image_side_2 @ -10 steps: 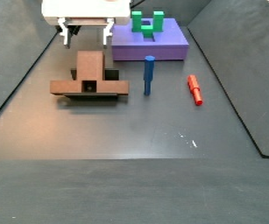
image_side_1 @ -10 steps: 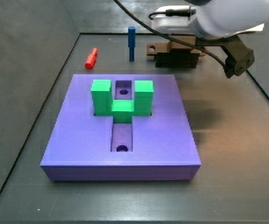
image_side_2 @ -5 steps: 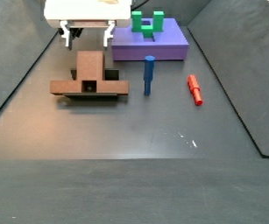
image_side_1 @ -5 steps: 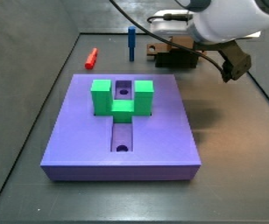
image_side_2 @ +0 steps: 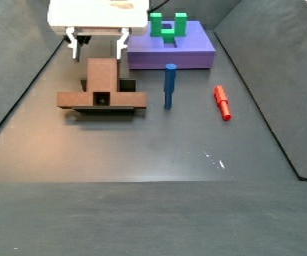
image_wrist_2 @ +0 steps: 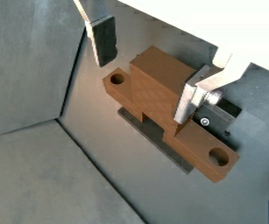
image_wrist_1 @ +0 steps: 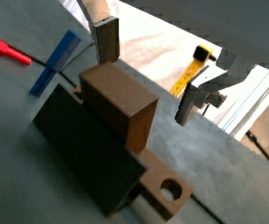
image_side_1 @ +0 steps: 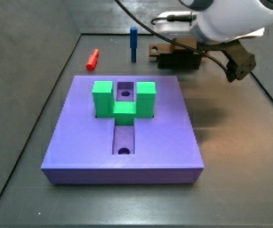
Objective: Pick up the brown object. Move up. Place the brown object on the fixture. Regrasp the brown object. Move to above the board. Insert the brown object.
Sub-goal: Regrasp the brown object.
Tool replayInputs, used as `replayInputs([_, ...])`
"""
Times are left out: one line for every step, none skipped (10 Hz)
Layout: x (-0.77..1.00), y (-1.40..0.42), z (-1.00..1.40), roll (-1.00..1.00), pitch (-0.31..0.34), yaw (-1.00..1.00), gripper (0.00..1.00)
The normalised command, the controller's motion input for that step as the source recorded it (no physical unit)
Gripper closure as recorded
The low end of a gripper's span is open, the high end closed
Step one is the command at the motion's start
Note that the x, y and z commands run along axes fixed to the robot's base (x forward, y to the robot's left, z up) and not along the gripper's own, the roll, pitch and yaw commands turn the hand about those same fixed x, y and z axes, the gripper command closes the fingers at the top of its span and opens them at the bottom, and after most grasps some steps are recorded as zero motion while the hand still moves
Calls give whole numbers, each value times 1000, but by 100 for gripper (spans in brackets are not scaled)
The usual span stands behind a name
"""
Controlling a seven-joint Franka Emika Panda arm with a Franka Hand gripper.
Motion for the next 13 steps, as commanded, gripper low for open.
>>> replayInputs([71,20,-306,-169,0,0,0])
replayInputs([51,46,-337,-157,49,0,0])
replayInputs([0,60,-349,-297,134,0,0])
replayInputs([0,46,-300,-237,217,0,0])
replayInputs([0,0,-97,-29,114,-29,0])
replayInputs([23,0,0,0,0,0,0])
replayInputs([29,354,-140,-694,-66,0,0])
replayInputs([57,340,-186,-874,-174,0,0])
replayInputs([0,-31,0,11,0,0,0])
replayInputs([0,-83,0,143,0,0,0])
replayInputs([0,-83,14,137,20,0,0])
replayInputs([0,-69,100,151,20,0,0])
replayInputs([-3,-31,83,231,0,0,0])
